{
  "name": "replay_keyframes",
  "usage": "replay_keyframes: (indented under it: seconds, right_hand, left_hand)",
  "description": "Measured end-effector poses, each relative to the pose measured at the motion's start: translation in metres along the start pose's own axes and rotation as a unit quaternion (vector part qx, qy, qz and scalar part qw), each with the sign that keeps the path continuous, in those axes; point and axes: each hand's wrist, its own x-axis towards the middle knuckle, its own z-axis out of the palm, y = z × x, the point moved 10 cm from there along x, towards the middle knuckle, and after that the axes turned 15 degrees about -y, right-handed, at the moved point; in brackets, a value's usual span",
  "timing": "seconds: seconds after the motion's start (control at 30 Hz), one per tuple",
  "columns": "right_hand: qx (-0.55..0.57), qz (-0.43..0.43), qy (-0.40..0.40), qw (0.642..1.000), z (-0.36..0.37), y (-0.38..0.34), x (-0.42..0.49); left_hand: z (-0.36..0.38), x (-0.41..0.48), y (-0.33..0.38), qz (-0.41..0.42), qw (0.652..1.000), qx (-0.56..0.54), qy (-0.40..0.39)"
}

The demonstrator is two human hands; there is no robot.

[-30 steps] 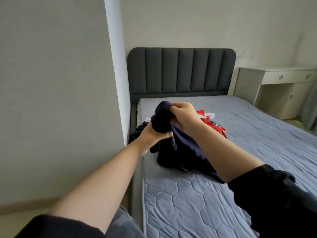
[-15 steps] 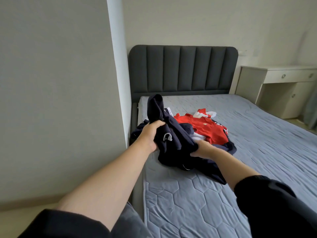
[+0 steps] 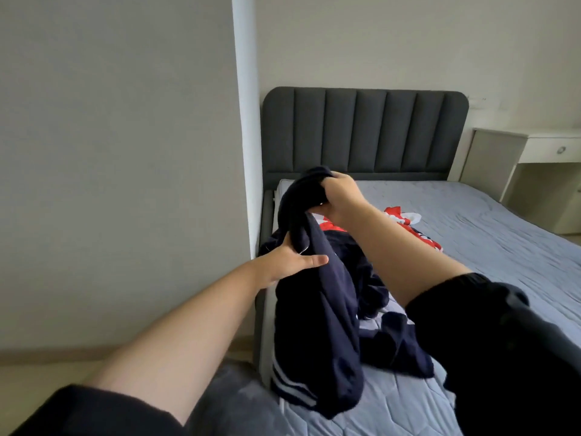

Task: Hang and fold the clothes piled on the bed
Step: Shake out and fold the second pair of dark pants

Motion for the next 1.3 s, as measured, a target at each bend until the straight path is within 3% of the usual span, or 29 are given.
replay_keyframes:
  seconds: [0.07, 0.13, 0.2, 0.27, 0.37, 0.5, 0.6, 0.73, 0.87, 0.97, 1.07, 1.17, 1.23, 1.3]
  right_hand:
    - [0.027, -0.024, -0.032, 0.999, 0.031, -0.012, 0.006]
    - [0.054, -0.043, -0.057, 0.996, 0.052, -0.018, 0.010]
    - [0.072, -0.062, -0.092, 0.991, 0.068, -0.021, 0.012]
    - [0.019, -0.049, -0.120, 0.991, 0.076, -0.016, 0.012]
    - [-0.144, 0.044, -0.167, 0.974, 0.075, 0.018, 0.009]
    - [-0.195, 0.080, -0.235, 0.949, 0.073, 0.058, 0.003]
    - [-0.214, 0.049, -0.262, 0.940, 0.074, 0.072, 0.004]
    - [-0.364, -0.059, -0.302, 0.879, 0.110, 0.072, 0.000]
    - [-0.304, -0.100, -0.246, 0.915, 0.142, 0.061, 0.006]
    - [-0.152, -0.066, -0.278, 0.946, 0.175, 0.055, 0.010]
    - [-0.113, -0.011, -0.303, 0.946, 0.219, 0.049, 0.008]
    - [-0.092, -0.030, -0.249, 0.963, 0.252, 0.024, 0.012]
    - [-0.102, -0.060, -0.213, 0.970, 0.271, 0.002, 0.017]
    - [-0.102, -0.084, -0.192, 0.972, 0.289, -0.018, 0.024]
  left_hand:
    - [-0.026, -0.014, -0.005, -0.027, 0.994, -0.032, 0.100]
    - [-0.060, -0.038, -0.009, -0.028, 0.973, -0.057, 0.223]
    - [-0.086, -0.057, -0.014, -0.013, 0.946, -0.129, 0.296]
    - [-0.104, -0.070, -0.020, -0.012, 0.920, -0.204, 0.334]
    - [-0.127, -0.089, -0.029, -0.048, 0.863, -0.324, 0.385]
    - [-0.165, -0.114, -0.019, -0.060, 0.836, -0.359, 0.411]
    - [-0.186, -0.128, -0.008, -0.064, 0.843, -0.343, 0.409]
    - [-0.205, -0.140, 0.017, -0.032, 0.859, -0.334, 0.387]
    - [-0.228, -0.164, 0.033, -0.025, 0.855, -0.340, 0.391]
    - [-0.249, -0.190, 0.031, -0.032, 0.844, -0.356, 0.399]
    - [-0.267, -0.219, 0.023, -0.065, 0.845, -0.321, 0.424]
    - [-0.278, -0.242, 0.017, -0.127, 0.874, -0.205, 0.421]
    - [-0.282, -0.253, 0.018, -0.222, 0.900, -0.053, 0.372]
    - [-0.289, -0.270, 0.024, -0.307, 0.892, 0.103, 0.316]
